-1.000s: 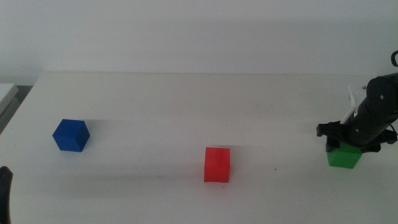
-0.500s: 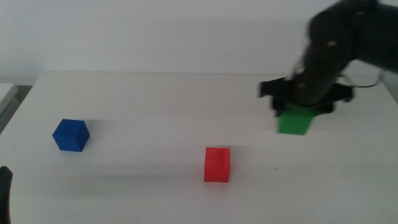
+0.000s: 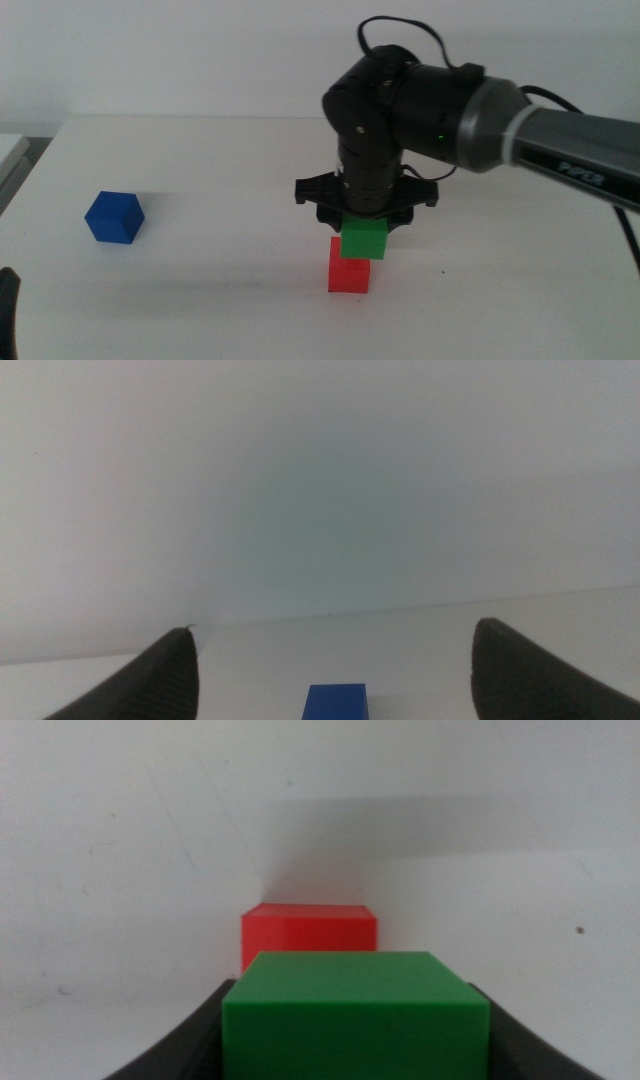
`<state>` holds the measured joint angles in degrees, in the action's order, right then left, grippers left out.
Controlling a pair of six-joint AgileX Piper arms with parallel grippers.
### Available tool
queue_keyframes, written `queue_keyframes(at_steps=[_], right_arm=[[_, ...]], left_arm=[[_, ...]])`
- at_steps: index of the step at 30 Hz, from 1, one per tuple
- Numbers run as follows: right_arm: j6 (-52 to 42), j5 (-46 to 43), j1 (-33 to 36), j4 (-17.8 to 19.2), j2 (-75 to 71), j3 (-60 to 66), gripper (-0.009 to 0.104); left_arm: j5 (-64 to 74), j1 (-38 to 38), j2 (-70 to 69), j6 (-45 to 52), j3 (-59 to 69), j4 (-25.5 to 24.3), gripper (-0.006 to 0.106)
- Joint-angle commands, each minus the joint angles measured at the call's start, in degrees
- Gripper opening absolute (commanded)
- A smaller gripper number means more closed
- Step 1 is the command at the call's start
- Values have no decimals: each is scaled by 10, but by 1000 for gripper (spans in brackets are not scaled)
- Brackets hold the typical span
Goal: Stack red cubes first, then green, then blue cubes in a specific spot.
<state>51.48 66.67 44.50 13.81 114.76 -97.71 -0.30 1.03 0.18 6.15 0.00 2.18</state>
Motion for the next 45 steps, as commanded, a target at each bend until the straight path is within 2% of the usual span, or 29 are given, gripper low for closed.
queue_keyframes(at_steps=[1, 35, 36, 37, 41, 43, 45], right_arm=[[5, 17, 5, 11, 13, -23, 8], [29, -9, 12, 25, 55, -29, 8], [29, -8, 12, 24, 55, -29, 29], [29, -8, 12, 24, 55, -29, 57], [29, -11, 12, 24, 55, -29, 78], [29, -15, 12, 24, 47, -29, 84], [29, -12, 19, 24, 25, -29, 83]], left_arm=[[-8, 1, -2, -2, 0, 2, 92], [-8, 1, -2, -2, 0, 2, 92], [-8, 1, -2, -2, 0, 2, 92], [-8, 1, -2, -2, 0, 2, 92], [-8, 1, -2, -2, 0, 2, 92], [-8, 1, -2, -2, 0, 2, 92], [-8, 1, -2, -2, 0, 2, 92]])
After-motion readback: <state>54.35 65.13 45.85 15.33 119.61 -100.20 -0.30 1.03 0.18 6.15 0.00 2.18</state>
